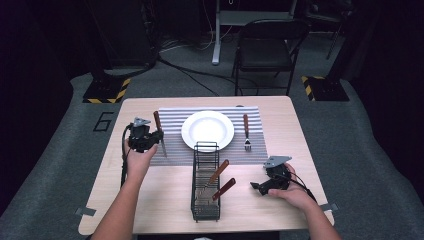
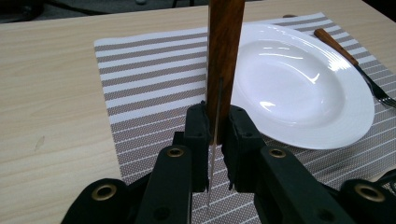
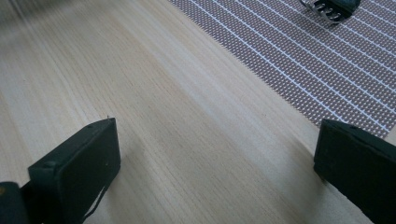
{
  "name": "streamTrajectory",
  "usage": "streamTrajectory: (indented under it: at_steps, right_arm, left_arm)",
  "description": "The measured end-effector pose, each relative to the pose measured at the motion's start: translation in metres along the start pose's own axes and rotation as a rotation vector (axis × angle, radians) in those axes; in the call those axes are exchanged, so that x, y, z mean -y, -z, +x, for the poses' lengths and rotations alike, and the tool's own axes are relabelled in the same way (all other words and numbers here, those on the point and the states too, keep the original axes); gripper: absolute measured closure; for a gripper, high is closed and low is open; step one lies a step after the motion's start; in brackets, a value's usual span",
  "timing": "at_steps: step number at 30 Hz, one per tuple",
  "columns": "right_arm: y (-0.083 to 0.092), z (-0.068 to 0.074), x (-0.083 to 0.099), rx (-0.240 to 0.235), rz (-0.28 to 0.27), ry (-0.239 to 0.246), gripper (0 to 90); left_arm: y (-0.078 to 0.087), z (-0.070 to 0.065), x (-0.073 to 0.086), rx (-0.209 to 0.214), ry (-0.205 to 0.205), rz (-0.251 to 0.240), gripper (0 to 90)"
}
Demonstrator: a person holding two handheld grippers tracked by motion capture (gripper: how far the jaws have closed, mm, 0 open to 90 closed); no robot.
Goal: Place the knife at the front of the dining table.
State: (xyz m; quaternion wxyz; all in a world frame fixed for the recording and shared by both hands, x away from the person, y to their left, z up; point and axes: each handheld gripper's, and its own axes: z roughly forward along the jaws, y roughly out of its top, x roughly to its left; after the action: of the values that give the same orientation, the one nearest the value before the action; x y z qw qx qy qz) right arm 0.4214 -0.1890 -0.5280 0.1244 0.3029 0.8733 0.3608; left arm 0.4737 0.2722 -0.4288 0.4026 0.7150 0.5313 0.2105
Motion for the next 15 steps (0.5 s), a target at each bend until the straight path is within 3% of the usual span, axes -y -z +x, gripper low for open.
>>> streamTrajectory:
  at_steps: [2, 7, 15]
  right_arm:
    - [0.0, 0.0, 0.0, 0.0, 0.0, 0.0, 0.0]
    - [0.0, 0.0, 0.0, 0.0, -0.001, -0.001, 0.0]
    - [0.0, 0.0, 0.0, 0.0, 0.0, -0.001, 0.0]
  left_arm:
    - [-0.003, 0.001, 0.0, -0.005, -0.006, 0.01, 80.1]
    - [-0.007, 0.007, -0.001, 0.013, 0.027, 0.009, 80.1]
    - [-0.016, 0.006, -0.008, 0.009, 0.02, 0.039, 80.2]
